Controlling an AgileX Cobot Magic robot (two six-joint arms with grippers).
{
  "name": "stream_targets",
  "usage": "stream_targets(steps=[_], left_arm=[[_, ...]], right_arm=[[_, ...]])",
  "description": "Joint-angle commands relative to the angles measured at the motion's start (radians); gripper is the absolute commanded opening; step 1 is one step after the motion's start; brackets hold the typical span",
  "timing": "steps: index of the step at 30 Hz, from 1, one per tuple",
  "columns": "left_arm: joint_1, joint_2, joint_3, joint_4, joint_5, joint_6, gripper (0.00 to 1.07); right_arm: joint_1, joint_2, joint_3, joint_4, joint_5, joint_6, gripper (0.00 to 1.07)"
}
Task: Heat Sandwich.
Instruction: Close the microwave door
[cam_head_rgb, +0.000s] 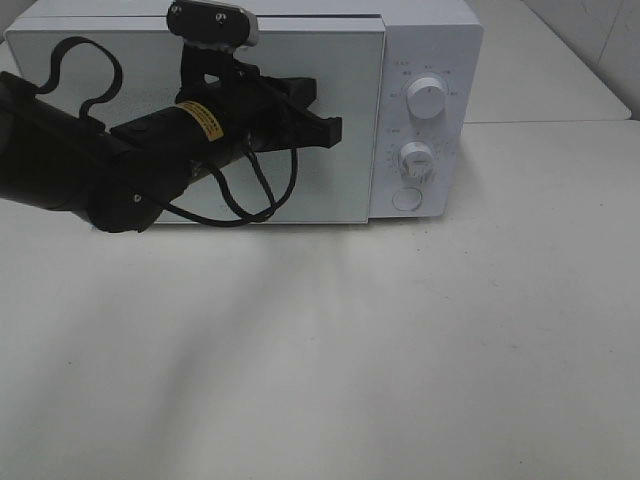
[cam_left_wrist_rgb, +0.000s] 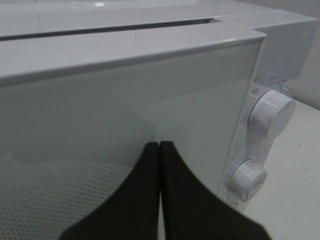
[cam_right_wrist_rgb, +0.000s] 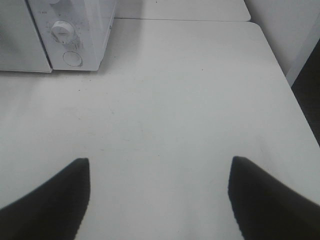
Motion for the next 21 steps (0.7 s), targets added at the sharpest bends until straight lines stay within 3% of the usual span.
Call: stream_targets(steps=[1, 21], left_arm=[[0.018, 0.018, -0.05, -0.097, -0.006, -0.001, 0.0], [0.018, 0.027, -0.067, -0.079, 0.013, -0.002, 0.0]], right_arm=[[-0.007, -0.029, -0.001, 0.003, -0.004, 0.004, 0.74], [-0.007, -0.029, -0.001, 0.003, -0.004, 0.004, 0.74]])
